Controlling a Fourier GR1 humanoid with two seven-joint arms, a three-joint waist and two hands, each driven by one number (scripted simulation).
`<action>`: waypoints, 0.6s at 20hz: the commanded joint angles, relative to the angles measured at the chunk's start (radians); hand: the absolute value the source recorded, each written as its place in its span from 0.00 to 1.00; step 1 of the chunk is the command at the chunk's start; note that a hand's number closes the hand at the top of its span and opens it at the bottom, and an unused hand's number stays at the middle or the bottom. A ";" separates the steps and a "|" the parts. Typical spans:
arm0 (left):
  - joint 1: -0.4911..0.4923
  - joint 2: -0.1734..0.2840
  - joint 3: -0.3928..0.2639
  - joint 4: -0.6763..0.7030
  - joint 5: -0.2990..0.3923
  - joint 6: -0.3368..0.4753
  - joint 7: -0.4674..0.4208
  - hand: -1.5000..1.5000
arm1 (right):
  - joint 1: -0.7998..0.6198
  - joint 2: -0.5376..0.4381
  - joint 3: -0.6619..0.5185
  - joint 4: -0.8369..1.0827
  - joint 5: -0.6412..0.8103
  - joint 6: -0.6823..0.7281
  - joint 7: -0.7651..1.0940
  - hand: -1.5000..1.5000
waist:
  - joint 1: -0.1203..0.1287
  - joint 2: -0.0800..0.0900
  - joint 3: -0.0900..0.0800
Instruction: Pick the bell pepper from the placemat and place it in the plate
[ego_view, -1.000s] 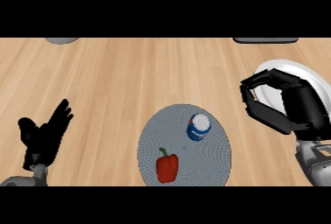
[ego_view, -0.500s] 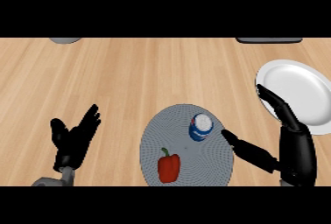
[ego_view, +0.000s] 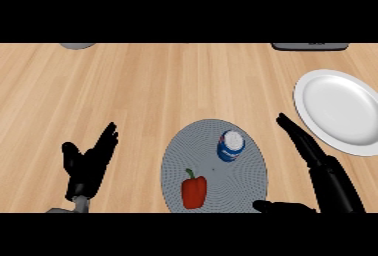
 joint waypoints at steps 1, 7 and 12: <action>-0.019 -0.016 0.001 0.042 0.005 -0.009 0.011 0.50 | -0.031 -0.048 0.100 -0.087 0.080 0.162 0.214 0.00 | -0.002 0.004 -0.003; 0.002 0.013 0.031 0.085 0.010 -0.073 -0.040 0.50 | -0.233 0.104 0.214 -0.057 0.182 0.346 0.542 0.00 | 0.012 0.006 -0.002; -0.027 -0.008 0.030 0.026 -0.020 -0.028 0.045 0.50 | -0.290 0.295 0.305 0.096 0.301 0.356 0.601 0.00 | 0.008 0.005 0.001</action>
